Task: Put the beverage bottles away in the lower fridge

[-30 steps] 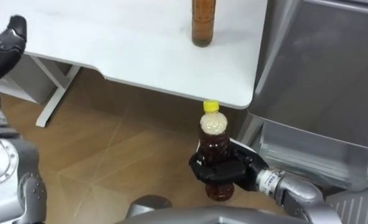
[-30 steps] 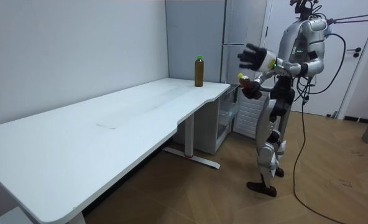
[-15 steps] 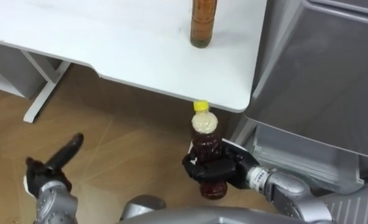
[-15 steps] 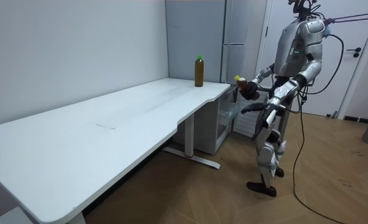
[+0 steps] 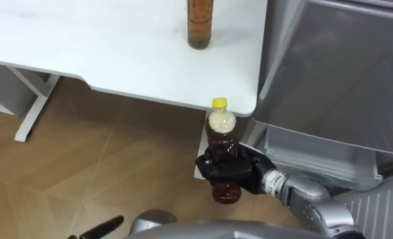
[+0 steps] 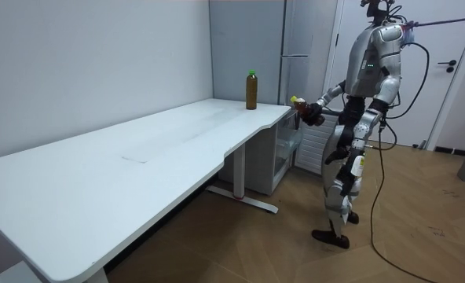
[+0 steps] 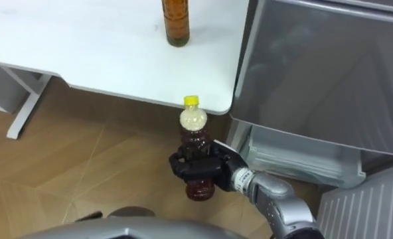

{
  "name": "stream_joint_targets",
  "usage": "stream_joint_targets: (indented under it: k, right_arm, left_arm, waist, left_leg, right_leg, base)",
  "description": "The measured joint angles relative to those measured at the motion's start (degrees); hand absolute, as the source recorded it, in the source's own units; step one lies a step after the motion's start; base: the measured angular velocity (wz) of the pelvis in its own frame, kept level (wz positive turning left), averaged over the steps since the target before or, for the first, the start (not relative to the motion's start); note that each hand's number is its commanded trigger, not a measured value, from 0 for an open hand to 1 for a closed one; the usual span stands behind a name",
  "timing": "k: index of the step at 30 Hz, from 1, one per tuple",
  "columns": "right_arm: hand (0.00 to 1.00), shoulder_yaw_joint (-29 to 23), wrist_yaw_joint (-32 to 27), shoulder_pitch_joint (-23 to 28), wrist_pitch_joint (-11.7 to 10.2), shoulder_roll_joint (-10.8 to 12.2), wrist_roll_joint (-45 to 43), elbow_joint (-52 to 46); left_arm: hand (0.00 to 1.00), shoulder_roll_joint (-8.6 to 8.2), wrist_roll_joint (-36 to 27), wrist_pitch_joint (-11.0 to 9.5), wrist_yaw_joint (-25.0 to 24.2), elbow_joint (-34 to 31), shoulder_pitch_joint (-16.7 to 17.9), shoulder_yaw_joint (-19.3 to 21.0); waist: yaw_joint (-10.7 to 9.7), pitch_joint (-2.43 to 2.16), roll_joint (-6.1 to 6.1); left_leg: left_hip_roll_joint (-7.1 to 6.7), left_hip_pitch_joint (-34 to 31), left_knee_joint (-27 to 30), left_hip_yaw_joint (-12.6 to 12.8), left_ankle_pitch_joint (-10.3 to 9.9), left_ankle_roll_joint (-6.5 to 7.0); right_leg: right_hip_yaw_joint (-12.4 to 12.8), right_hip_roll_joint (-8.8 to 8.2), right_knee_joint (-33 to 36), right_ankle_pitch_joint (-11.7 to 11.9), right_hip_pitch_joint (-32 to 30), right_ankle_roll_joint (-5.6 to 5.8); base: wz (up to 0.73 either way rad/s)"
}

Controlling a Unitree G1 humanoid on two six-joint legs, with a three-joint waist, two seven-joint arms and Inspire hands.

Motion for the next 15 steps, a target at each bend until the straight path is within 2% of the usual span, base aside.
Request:
stream_joint_targets:
  k: [4,5,9,11,15]
  right_arm:
    - [1.0,-0.1,-0.1,-0.3,0.0,-0.2,-0.2,0.0]
    - [1.0,-0.1,-0.6,-0.3,0.0,-0.3,-0.1,0.0]
    - [1.0,-1.7,-2.2,-0.3,0.0,-0.9,0.0,0.0]
    - [1.0,-2.8,-3.3,-0.3,0.0,-0.9,1.0,0.0]
    - [1.0,-5.2,-6.1,-0.1,-0.4,-1.1,3.6,0.1]
  left_arm:
    - [0.0,-0.1,7.9,1.0,-3.1,0.4,-0.4,-1.9]
    - [0.0,-0.14,10.6,1.3,-4.1,0.4,-0.7,-2.4]
    - [0.0,0.09,18.8,1.6,-6.0,0.2,-1.5,-3.0]
    - [0.0,0.71,21.1,1.7,-6.7,0.2,-2.0,-3.5]
    - [0.0,0.88,22.6,1.5,-7.3,0.2,-2.3,-3.5]
  waist:
    - [-2.1,-0.09,0.41]
    - [-2.7,-0.26,0.27]
    - [-5.0,-0.32,0.22]
    - [-5.6,-0.41,0.07]
    - [-5.7,-0.53,-0.12]
  left_leg:
    - [0.0,0.0,-0.2,0.0,0.0,0.0]
    - [-0.02,0.1,-0.2,0.0,0.0,0.0]
    - [-0.02,0.0,-0.2,0.2,0.0,0.0]
    - [0.01,0.0,-0.3,0.3,0.0,0.0]
    - [0.19,0.2,-0.4,1.4,0.0,0.01]
  right_leg:
    - [0.0,0.0,0.0,0.0,-0.1,0.0]
    - [0.0,0.0,-0.1,0.0,0.0,0.0]
    - [0.1,-0.01,-0.1,0.0,-0.2,0.0]
    - [0.3,-0.01,0.0,0.0,-0.3,0.0]
    - [1.3,0.04,0.1,0.1,-0.9,0.0]
  base:
    - [0.0]
    - [0.0]
    - [0.0]
    - [-0.03]
    - [-0.13]
